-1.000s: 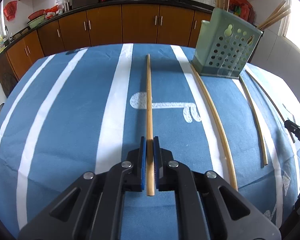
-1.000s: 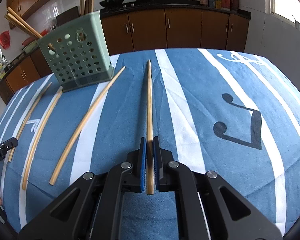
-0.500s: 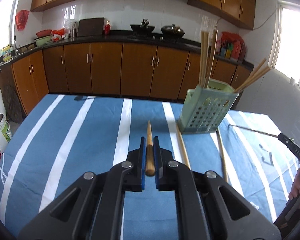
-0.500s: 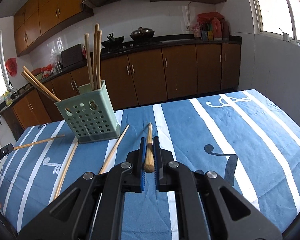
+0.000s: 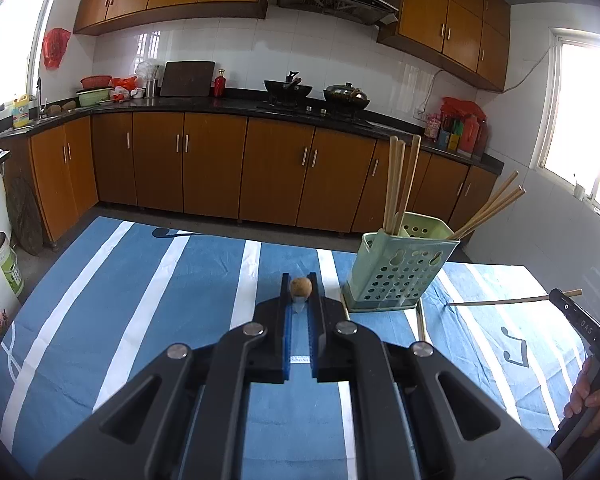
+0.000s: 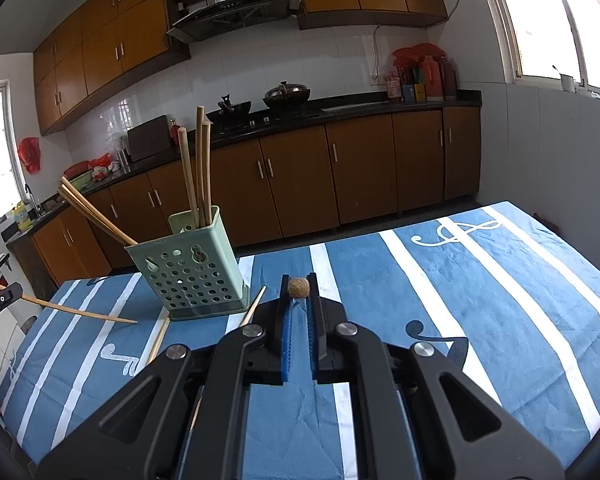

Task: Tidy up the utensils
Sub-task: 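Lift the right gripper's chopstick upright while the left gripper lifts its chopstick, then open the right gripper above the green basket while the left gripper releases its chopstick there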

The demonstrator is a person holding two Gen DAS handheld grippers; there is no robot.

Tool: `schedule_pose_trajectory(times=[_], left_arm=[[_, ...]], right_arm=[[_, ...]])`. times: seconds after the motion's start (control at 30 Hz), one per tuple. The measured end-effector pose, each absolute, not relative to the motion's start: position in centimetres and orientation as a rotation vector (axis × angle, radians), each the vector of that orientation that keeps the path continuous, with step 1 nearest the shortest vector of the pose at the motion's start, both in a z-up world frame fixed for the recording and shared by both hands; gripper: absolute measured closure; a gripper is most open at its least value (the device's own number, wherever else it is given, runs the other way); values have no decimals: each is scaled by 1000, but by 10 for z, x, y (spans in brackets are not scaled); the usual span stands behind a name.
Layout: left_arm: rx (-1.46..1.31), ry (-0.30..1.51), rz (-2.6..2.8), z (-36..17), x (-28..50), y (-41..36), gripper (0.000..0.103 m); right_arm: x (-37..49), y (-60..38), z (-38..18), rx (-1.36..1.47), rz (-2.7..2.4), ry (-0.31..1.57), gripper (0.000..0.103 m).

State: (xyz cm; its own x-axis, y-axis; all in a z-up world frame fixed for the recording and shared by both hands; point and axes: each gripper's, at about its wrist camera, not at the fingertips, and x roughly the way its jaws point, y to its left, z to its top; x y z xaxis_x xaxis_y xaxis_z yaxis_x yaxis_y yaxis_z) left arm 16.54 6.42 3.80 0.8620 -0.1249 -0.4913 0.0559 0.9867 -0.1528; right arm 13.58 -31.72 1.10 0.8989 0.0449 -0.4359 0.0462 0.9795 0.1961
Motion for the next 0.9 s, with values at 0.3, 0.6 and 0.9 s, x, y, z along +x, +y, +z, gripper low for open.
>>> schedule_pose_trajectory(times=[0.3,0.6,0.9], left_arm=[[-120,488,-111,56,166,64,95],[-104,429,-181,93,162,47,95],[-111,349,-267,132,168,13,95]], right_arm=[[132,-315,31,202,14,402,96],[127,-305,72,208,90,326,96],[130,-283,115,220,184,207,96]])
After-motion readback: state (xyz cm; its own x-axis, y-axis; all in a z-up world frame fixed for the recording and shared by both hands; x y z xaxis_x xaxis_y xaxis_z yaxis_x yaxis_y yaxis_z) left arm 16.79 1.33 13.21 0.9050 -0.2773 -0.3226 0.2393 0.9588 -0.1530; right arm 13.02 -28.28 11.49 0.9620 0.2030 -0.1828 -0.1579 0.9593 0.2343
